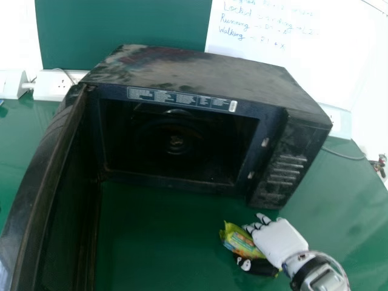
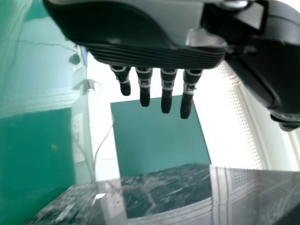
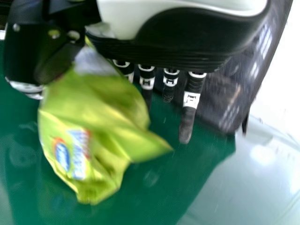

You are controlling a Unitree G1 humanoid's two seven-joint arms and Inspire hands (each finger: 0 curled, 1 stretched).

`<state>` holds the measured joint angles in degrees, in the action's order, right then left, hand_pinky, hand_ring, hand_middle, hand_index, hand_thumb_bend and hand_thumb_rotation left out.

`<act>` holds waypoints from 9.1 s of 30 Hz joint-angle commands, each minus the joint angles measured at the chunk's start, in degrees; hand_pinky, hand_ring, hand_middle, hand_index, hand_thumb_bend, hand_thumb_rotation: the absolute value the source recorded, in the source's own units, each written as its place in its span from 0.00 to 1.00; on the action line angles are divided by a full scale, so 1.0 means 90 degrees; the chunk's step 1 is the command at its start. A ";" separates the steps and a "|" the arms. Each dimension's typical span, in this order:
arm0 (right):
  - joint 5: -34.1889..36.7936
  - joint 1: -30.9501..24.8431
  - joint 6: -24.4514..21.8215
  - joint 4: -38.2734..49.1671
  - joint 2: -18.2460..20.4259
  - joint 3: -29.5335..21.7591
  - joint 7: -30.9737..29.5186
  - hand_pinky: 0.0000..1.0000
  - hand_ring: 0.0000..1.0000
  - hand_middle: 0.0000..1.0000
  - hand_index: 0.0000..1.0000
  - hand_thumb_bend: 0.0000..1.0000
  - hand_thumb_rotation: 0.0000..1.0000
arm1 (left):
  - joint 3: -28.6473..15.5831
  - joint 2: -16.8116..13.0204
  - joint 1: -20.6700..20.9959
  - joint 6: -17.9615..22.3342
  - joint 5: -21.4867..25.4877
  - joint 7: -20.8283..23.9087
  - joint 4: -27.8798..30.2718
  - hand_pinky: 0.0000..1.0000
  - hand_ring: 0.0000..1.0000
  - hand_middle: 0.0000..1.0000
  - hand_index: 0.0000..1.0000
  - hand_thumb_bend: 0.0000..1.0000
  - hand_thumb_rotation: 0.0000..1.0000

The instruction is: Put biscuit inside oven

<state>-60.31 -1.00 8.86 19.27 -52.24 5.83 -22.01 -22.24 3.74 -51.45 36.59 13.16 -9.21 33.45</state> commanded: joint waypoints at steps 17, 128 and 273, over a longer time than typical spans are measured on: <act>-0.0138 -0.0208 0.0134 -0.0280 0.0019 0.0191 0.0081 0.07 0.43 0.50 0.18 0.50 0.00 | 0.0606 0.0432 -0.0509 -0.0974 -0.0249 0.1346 0.1143 0.00 0.93 0.98 0.91 1.00 0.87; 0.1388 0.6798 0.1077 -0.6488 0.3223 0.1830 0.2451 0.03 0.43 0.50 0.13 0.50 0.00 | 0.1071 0.0363 -0.0724 -0.0911 0.0114 0.1204 0.1140 0.83 0.84 0.88 0.87 0.77 1.00; 0.2433 0.7982 0.1446 -0.9946 0.3437 0.2178 0.4575 0.76 0.93 0.99 1.00 0.81 0.94 | 0.0572 0.0023 -0.0501 0.0937 -0.0843 0.0631 -0.0259 0.88 0.82 0.90 0.86 0.73 1.00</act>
<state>-39.40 71.73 20.73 -71.38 -19.34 26.43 18.07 -17.26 3.38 -55.32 45.29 5.62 -3.34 31.02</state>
